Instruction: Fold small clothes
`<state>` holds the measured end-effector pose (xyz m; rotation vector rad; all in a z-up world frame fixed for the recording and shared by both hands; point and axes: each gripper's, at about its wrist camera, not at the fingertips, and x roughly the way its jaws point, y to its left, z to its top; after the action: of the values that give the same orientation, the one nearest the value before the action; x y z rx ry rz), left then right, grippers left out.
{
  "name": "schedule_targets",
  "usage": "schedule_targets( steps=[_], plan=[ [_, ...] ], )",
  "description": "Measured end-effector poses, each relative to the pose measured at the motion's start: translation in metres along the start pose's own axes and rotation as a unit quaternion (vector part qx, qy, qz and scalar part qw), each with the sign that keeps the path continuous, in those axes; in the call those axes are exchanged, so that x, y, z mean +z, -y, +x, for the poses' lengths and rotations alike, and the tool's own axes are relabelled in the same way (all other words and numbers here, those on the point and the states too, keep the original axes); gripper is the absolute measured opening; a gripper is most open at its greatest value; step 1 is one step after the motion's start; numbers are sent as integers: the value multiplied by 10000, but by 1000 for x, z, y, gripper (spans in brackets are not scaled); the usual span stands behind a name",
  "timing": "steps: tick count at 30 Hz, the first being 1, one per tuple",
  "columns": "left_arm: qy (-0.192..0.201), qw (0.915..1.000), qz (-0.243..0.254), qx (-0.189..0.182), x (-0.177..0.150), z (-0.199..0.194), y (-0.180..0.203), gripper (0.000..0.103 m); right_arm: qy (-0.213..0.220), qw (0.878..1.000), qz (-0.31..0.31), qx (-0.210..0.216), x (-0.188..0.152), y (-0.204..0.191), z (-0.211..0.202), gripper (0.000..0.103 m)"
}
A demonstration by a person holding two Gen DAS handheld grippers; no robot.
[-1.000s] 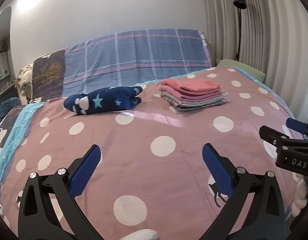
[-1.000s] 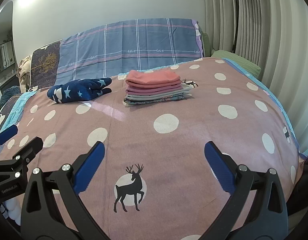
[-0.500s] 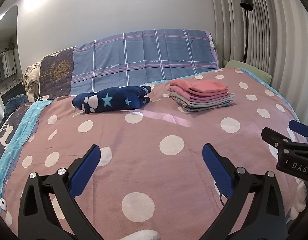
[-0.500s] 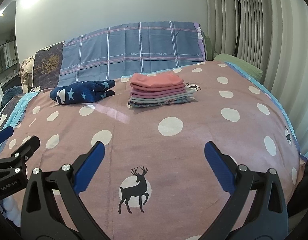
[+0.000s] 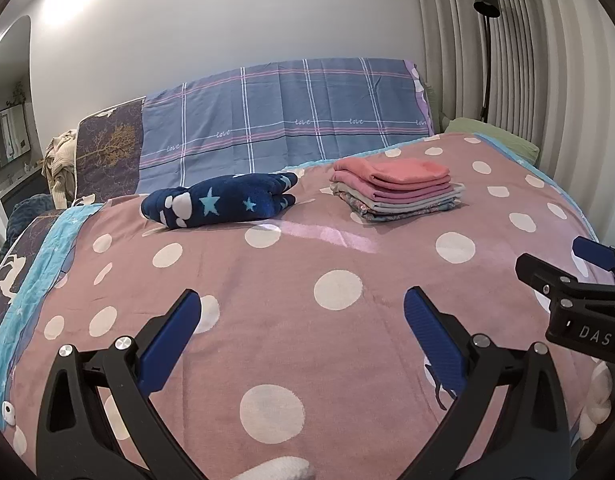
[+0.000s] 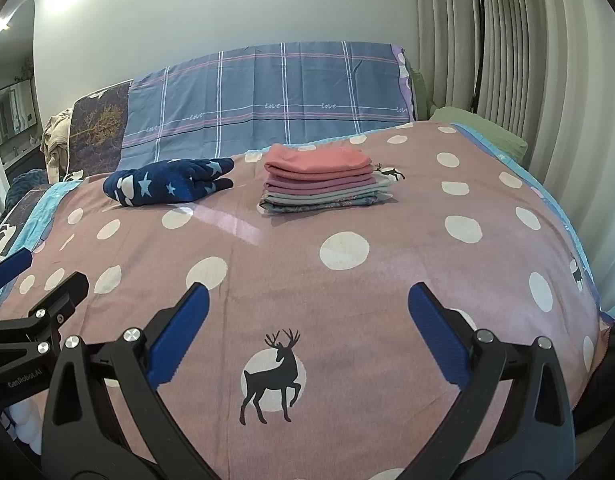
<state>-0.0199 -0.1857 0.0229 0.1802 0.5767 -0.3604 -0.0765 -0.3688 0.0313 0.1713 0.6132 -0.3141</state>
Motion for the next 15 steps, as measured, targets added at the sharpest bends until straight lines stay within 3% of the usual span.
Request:
schedule_targets(
  steps=[15],
  plan=[
    [-77, 10000, 34, 26, -2, 4, 1, 102, -52, 10000, -2, 9, -4, -2, 2, 101]
  ],
)
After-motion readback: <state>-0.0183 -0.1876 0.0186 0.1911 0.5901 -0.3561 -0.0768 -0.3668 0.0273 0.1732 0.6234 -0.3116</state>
